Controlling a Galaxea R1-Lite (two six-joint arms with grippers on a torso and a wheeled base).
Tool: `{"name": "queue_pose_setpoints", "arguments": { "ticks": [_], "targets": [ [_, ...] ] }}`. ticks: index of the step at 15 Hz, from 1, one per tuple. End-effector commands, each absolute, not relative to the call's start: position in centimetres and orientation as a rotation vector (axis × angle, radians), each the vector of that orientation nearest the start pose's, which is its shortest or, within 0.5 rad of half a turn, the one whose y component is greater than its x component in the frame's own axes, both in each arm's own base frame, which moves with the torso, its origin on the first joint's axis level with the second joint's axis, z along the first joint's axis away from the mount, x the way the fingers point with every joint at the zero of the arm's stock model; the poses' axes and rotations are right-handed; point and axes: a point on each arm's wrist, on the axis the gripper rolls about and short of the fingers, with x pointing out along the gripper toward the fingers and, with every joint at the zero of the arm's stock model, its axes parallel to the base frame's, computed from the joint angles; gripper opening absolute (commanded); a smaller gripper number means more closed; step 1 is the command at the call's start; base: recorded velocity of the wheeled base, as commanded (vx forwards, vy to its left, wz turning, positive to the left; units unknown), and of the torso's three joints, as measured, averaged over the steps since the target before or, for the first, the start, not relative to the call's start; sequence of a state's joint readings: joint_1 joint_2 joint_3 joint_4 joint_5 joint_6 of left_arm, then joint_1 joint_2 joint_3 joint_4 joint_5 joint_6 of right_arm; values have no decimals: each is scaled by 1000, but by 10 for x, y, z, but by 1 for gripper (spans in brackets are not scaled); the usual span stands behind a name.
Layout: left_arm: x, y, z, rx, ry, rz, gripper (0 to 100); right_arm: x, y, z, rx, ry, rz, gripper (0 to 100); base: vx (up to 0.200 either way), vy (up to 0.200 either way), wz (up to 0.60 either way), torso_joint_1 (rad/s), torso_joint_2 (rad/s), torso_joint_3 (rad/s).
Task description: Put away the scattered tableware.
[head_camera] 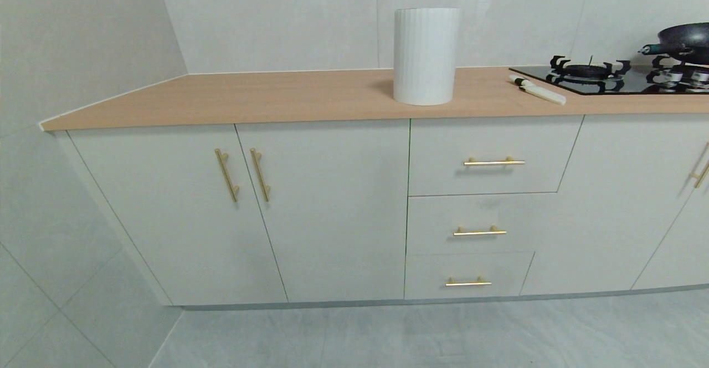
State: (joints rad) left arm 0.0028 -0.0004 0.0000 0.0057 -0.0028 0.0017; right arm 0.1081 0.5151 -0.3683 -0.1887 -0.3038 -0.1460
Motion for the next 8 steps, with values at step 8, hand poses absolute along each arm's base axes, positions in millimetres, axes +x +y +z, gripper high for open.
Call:
{"name": "queue_pose_setpoints", "arguments": {
  "ticks": [8],
  "targets": [
    [-23, 0, 75, 3, 6, 0, 100, -32, -8, 128, -102, -154, -288, 100, 0, 0, 0, 0, 0, 0]
  ]
}}
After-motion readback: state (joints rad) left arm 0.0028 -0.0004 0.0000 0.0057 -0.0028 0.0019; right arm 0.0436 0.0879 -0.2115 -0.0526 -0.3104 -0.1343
